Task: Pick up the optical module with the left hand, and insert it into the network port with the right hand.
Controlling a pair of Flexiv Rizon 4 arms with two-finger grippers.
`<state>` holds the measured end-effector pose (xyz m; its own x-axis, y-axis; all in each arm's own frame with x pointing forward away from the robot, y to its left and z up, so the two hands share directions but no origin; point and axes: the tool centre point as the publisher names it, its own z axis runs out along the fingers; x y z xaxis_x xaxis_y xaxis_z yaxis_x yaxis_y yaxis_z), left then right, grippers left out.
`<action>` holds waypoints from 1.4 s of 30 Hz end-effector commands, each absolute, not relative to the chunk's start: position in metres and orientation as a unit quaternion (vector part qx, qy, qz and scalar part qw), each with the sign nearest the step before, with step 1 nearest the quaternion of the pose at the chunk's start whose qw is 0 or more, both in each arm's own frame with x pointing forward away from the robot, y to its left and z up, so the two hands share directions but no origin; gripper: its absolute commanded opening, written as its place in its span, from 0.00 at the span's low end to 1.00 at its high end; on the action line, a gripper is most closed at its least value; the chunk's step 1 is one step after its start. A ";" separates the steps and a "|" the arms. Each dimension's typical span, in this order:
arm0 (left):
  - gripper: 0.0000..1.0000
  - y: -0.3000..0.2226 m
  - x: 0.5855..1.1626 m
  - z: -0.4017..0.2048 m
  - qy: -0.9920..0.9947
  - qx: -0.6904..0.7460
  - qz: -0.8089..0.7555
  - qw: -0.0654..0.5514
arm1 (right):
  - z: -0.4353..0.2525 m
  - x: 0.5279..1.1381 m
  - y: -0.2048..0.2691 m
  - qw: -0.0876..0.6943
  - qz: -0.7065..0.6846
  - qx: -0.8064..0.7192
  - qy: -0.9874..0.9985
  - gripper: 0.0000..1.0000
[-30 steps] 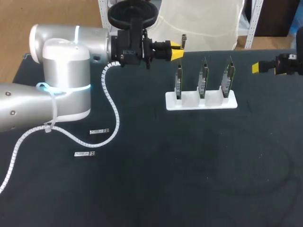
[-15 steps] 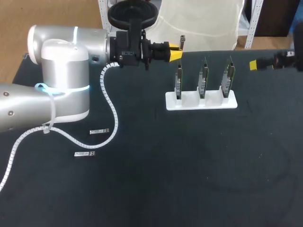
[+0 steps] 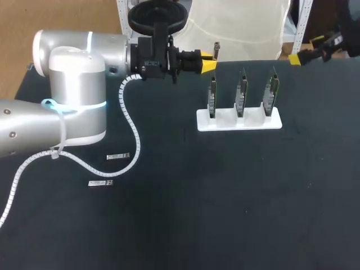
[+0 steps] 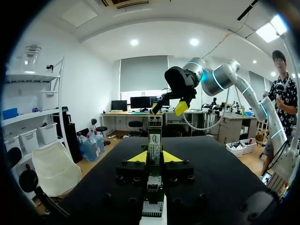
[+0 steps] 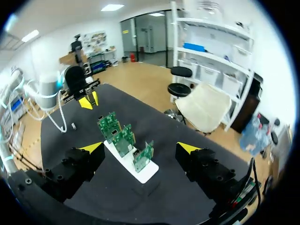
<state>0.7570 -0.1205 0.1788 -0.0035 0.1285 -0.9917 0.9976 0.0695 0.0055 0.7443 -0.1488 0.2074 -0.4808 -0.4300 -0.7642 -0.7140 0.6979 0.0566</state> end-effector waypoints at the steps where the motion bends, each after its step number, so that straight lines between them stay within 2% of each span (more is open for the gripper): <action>1: 0.00 -0.120 0.756 0.178 0.549 0.512 -0.447 0.487 | 0.204 0.765 -0.131 0.268 0.368 -0.517 0.725 1.00; 8: 0.00 -0.120 0.756 0.178 0.549 0.512 -0.447 0.487 | 0.199 0.761 -0.086 0.224 0.385 -0.603 0.662 1.00; 20: 0.00 -0.120 0.756 0.178 0.549 0.512 -0.447 0.487 | 0.195 0.760 -0.055 0.205 0.425 -0.641 0.605 1.00; 32: 0.00 -0.120 0.756 0.178 0.549 0.512 -0.447 0.487 | 0.199 0.764 -0.019 0.220 0.430 -0.652 0.585 1.00; 42: 0.00 -0.120 0.756 0.178 0.549 0.512 -0.447 0.487 | 0.204 0.751 -0.003 0.265 0.402 -0.637 0.602 1.00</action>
<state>0.7570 -0.1205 0.1789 -0.0037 0.1286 -0.9917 0.9976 0.0697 0.0053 0.7493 -0.0041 0.2040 -0.0489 -0.5577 -0.8286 -0.9871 -0.0996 0.1253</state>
